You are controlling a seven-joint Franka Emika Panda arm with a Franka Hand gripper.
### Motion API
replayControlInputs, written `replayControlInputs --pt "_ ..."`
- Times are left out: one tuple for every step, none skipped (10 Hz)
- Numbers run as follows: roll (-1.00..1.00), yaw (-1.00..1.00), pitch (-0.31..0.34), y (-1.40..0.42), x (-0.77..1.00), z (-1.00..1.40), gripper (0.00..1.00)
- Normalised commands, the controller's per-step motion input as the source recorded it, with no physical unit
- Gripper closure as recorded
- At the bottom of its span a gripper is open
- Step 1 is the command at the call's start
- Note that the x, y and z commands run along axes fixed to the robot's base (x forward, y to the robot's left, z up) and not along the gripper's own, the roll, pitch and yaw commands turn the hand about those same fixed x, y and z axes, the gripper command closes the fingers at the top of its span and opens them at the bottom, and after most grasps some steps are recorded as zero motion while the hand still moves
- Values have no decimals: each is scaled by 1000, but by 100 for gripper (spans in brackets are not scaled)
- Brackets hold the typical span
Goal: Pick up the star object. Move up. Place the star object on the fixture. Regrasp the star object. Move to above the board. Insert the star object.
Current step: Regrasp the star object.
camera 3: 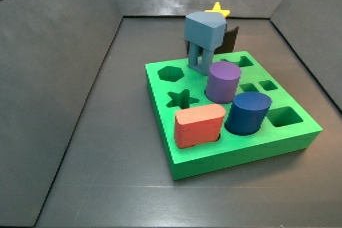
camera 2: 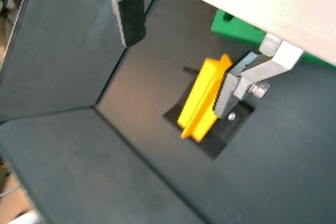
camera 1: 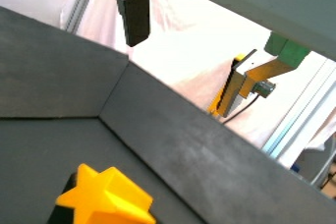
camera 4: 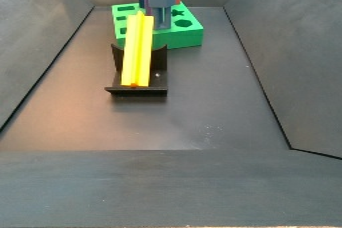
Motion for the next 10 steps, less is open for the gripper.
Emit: replayControlInputs --pt "346 265 136 -51 115 -9 0" --pt "269 265 108 -42 110 -2 0" --pt "205 257 62 -42 98 1 0" --pt "178 238 18 -51 92 -11 0" --pt "168 212 3 -57 98 -12 0" --pt "205 185 -2 44 40 -1000 0" --pt "202 150 -15 45 43 -1000 0" --pt "183 123 -45 40 52 -1000 0" --pt "146 103 -65 34 58 -1000 0" --pt "112 80 -78 31 66 -1000 0"
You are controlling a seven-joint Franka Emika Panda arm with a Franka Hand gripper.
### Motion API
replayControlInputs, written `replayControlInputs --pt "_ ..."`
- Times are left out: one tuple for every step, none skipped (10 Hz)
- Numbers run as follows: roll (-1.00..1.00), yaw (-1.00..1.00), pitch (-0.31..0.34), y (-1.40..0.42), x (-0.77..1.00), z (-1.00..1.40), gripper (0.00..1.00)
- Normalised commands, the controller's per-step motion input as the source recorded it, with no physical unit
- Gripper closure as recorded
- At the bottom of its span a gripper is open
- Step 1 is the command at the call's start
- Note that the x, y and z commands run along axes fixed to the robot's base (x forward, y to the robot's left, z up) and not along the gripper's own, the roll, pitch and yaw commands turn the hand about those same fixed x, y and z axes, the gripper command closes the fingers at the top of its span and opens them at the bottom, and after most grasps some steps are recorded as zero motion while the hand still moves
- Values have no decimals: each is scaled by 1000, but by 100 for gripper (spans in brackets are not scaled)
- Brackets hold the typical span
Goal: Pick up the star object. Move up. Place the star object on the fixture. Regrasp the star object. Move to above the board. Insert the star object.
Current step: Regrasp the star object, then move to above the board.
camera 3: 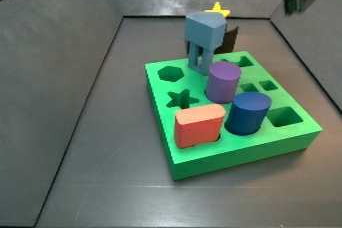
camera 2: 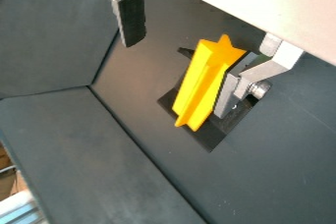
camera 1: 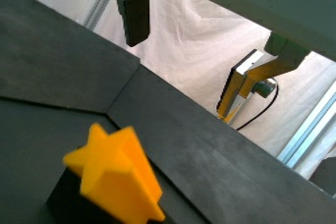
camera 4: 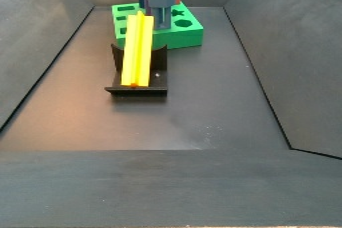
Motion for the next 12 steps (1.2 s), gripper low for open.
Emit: replayControlInputs --pt "83 47 -86 28 77 -1000 0" --pt "69 27 -86 24 85 -1000 0" --pt "63 3 -74 22 95 -1000 0" --pt "63 -9 -64 16 106 -1000 0" --pt "64 -16 -52 15 107 -967 0" --pt "60 -19 -27 7 98 -741 0" --pt "61 -21 3 -3 86 -520 0" --pt "68 -11 19 -6 80 -361 0" --pt "68 2 28 -8 79 -223 0" --pt "0 0 0 0 0 0 100" --pt "125 -149 -19 45 153 1000 100" --pt "118 -152 -17 43 153 1000 100"
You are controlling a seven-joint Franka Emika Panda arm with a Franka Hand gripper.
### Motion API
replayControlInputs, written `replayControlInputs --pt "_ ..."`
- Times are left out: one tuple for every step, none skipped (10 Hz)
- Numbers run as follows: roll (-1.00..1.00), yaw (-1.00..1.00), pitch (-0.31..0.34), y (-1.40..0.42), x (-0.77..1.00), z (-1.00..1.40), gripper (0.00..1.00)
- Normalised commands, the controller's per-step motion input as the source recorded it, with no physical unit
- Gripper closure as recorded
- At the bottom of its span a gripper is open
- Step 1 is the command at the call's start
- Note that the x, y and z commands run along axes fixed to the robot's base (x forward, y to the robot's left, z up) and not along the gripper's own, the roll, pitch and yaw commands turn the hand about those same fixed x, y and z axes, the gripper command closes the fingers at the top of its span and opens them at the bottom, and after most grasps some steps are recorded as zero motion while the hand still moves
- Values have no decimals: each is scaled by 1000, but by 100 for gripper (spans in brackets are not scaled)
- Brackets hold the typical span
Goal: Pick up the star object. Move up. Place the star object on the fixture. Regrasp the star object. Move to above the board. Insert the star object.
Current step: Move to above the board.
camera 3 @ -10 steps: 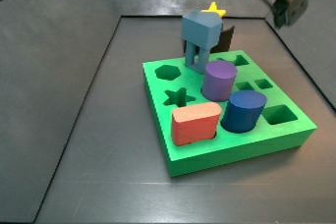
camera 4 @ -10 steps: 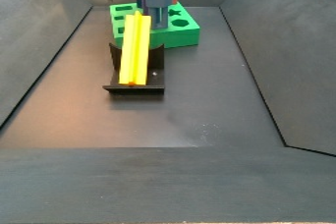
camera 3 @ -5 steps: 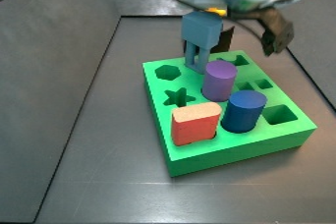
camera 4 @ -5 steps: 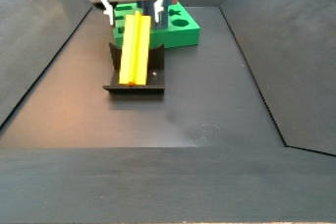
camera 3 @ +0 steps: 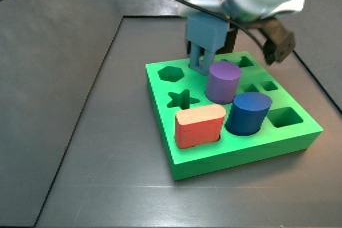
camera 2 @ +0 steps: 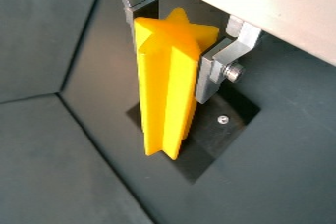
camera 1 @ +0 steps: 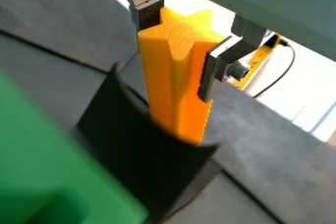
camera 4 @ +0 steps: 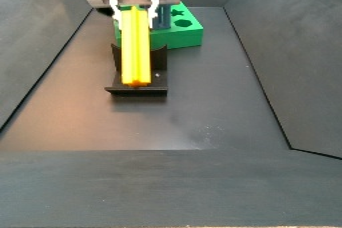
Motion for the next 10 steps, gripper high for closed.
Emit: replayControlInputs --pt "94 -138 24 38 138 1000 100" --pt "70 -115 67 34 126 1000 100" --pt "51 -88 98 31 117 1000 100" --pt "28 -58 123 27 110 1000 100" --pt "11 -24 149 23 102 1000 100" --pt "-2 5 170 18 95 1000 100" --pt "-18 36 183 12 94 1000 100" --pt "-28 76 198 4 95 1000 100" --pt "-30 102 200 -7 85 879 100" --pt "-32 126 191 -11 63 707 100"
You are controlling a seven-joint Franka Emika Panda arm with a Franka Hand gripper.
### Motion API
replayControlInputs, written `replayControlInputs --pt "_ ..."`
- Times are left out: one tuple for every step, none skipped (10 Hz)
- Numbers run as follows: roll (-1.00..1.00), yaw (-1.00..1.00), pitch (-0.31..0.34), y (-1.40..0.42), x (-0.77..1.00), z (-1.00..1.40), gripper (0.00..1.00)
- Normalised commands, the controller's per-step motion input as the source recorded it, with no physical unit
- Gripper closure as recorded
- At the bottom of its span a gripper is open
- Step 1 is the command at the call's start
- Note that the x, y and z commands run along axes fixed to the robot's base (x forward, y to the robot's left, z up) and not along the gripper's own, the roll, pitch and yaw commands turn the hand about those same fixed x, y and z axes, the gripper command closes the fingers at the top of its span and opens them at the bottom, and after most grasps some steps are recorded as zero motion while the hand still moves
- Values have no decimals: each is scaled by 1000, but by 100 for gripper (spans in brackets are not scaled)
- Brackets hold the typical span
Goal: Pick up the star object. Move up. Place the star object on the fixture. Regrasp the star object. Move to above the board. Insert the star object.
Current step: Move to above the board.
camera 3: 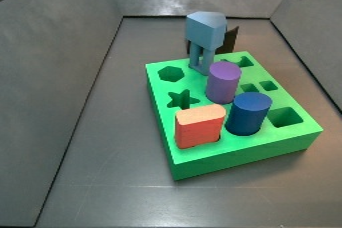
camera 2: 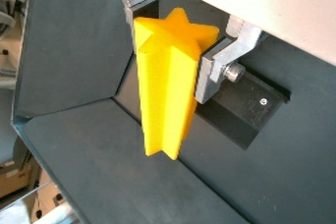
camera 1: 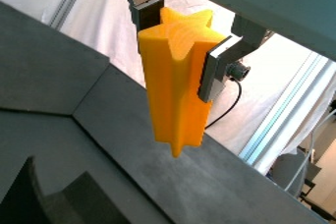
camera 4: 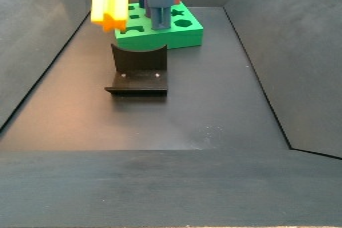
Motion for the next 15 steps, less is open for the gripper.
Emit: replayControlInputs --pt "-31 155 161 -15 43 481 100" --pt "-32 165 135 -18 33 312 100" --pt "-1000 -3 5 -1000 -788 412 100" --pt "-1000 -3 -8 -1000 -792 384 100" --pt "-1000 -1 -32 -1000 -835 416 100" --pt "-1000 -1 -44 -1000 -880 400 100" --pt "-1000 -5 -51 -1000 -896 409 100" --pt "-1000 -8 -55 -1000 -935 420 100" --pt "-1000 -12 -60 -1000 -974 434 100" --pt "-1000 -15 -65 -835 -850 372 100" --pt "-1000 -18 -75 -414 -496 194 100" --pt "-1000 -21 -68 -162 -248 81 100" --pt "-1000 -26 -68 -58 -143 34 100" --pt "-1000 -30 -75 -21 -99 20 100" --pt "-932 -31 -82 -3 -84 21 100"
